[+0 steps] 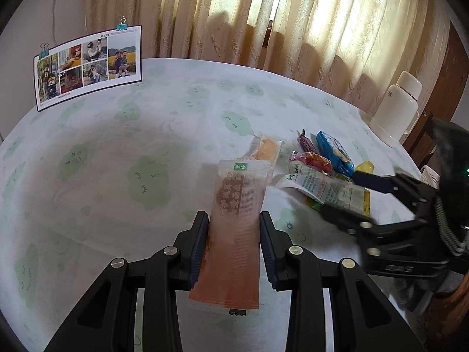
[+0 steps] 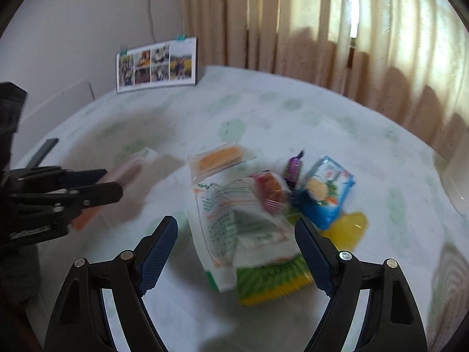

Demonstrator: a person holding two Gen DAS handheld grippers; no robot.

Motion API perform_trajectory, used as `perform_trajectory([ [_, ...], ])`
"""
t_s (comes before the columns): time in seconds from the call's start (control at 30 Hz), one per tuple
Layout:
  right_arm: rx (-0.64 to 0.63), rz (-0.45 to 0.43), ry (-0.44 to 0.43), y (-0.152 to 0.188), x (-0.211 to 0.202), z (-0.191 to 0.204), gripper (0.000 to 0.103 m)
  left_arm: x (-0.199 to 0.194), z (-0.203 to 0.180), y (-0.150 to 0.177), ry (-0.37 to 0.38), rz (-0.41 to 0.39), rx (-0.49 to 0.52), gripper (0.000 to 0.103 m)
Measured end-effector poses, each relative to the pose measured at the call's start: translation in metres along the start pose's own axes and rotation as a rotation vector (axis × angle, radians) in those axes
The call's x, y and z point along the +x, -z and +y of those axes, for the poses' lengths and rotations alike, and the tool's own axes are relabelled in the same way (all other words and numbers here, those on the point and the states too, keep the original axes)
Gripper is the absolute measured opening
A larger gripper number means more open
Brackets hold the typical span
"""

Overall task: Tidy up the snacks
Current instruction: 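Grasp the white printed snack bag with the right gripper while the left gripper holds the orange bag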

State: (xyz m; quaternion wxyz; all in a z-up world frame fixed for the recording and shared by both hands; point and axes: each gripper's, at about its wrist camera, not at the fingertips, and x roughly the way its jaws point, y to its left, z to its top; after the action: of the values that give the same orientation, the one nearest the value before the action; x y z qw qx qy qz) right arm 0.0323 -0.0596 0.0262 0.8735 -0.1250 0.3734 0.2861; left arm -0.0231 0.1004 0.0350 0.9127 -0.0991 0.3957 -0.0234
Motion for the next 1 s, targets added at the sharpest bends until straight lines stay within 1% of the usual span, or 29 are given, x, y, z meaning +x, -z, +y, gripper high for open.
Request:
perform_trajectory([
  [0.17, -0.004, 0.068, 0.011, -0.014, 0.028, -0.006, 0.082, 0.002, 0.000, 0.000, 0.005, 0.010, -0.002, 0.031],
  [0.33, 0.004, 0.092, 0.034, -0.019, 0.042, -0.008, 0.082, 0.002, 0.000, 0.001, 0.009, 0.014, 0.000, 0.031],
  [0.37, 0.007, 0.090, 0.041, -0.019, 0.043, -0.007, 0.081, 0.002, 0.000, 0.001, 0.011, 0.015, 0.000, 0.031],
  [0.43, 0.008, 0.087, 0.064, -0.019, 0.042, -0.007, 0.073, 0.002, 0.000, 0.001, 0.013, 0.017, -0.001, 0.031],
  [0.47, 0.005, 0.086, 0.079, -0.019, 0.042, -0.006, 0.066, 0.003, 0.000, 0.001, 0.014, 0.018, -0.001, 0.032],
  [0.53, 0.017, 0.077, 0.071, -0.019, 0.040, -0.007, 0.060, 0.003, 0.000, 0.000, 0.015, 0.020, -0.001, 0.032],
  [0.57, 0.025, 0.073, 0.059, -0.018, 0.038, -0.007, 0.052, 0.003, 0.000, 0.000, 0.016, 0.021, -0.001, 0.032],
  [0.77, 0.039, 0.047, 0.048, -0.010, 0.026, 0.000, 0.046, 0.003, 0.000, 0.000, 0.015, 0.021, -0.001, 0.032],
  [1.0, 0.121, -0.016, -0.023, -0.002, -0.003, -0.002, 0.043, 0.004, -0.001, 0.002, 0.015, 0.017, 0.003, 0.032],
])
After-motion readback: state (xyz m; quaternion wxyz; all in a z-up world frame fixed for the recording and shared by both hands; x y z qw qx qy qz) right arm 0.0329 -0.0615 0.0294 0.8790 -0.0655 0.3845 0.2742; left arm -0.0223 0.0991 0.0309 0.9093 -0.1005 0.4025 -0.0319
